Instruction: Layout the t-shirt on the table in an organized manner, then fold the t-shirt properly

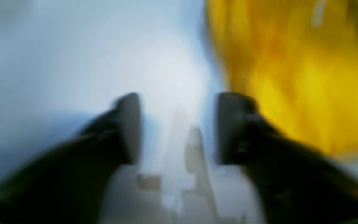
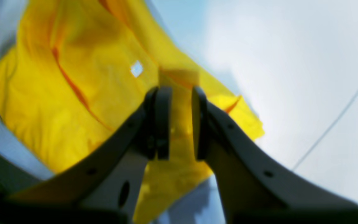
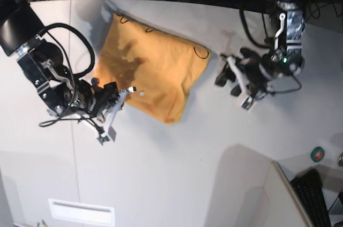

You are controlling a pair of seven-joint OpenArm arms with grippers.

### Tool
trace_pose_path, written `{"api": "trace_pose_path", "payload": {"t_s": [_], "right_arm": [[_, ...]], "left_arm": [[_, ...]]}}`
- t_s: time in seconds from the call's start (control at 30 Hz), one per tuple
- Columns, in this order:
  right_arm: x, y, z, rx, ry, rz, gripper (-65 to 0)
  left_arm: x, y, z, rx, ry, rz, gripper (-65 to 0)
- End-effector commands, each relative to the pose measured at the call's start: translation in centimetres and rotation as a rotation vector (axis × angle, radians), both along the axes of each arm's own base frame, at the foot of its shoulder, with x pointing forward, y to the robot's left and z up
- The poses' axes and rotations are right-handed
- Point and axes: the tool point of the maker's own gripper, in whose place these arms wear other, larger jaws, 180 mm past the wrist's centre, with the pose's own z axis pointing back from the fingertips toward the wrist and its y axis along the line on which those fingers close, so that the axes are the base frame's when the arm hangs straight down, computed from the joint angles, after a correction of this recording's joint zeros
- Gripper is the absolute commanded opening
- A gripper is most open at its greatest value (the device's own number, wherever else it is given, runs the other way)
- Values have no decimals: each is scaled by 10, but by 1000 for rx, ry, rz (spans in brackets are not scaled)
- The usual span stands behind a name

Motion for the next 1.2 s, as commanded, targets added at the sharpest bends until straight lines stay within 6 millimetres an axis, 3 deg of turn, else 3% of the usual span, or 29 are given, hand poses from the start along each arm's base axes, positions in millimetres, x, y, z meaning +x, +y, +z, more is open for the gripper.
{"api": "trace_pose_path", "payload": {"t_s": [0.0, 0.03, 0.07, 0.1, 0.3, 0.47, 0.63, 0.73, 0.8, 0.93, 1.03, 1.17], "right_arm": [[12, -4, 17, 17, -53, -9, -611], [11, -6, 20, 32, -62, -23, -650], [11, -9, 24, 46, -71, -41, -650], [9, -14, 27, 60, -79, -68, -650], [-6, -56, 57, 141, -158, -249, -650], [-46, -66, 80, 175, -205, -288, -650], [-61, -121, 77, 128, -281, -433, -650], [-71, -131, 81, 71, -347, -294, -650], [-88, -136, 70, -33, -316, -169, -650], [-129, -181, 50, -282, -243, -143, -650], [-165, -208, 42, -392, -167, -145, -650], [-220, -228, 22, -425, -30, -222, -650]], "left_arm": [[9, -4, 26, -45, -92, 0, -438], [-5, 2, 25, -35, -86, 17, -528], [-15, 7, 26, -29, -83, 34, -612], [-27, 13, 25, -22, -74, 51, -650], [-83, 27, 11, -27, 9, 154, -650], [-118, 32, 22, -18, 18, 229, -650], [-172, 67, 36, 2, -5, 379, -650], [-219, 73, 15, 33, 52, 381, -650], [-264, 67, -10, 61, 126, 372, -650], [-338, 49, -44, 1, 197, 386, -650], [-374, 36, -55, -118, 185, 489, -650], [-398, 35, -81, -167, 179, 610, -650]]}}
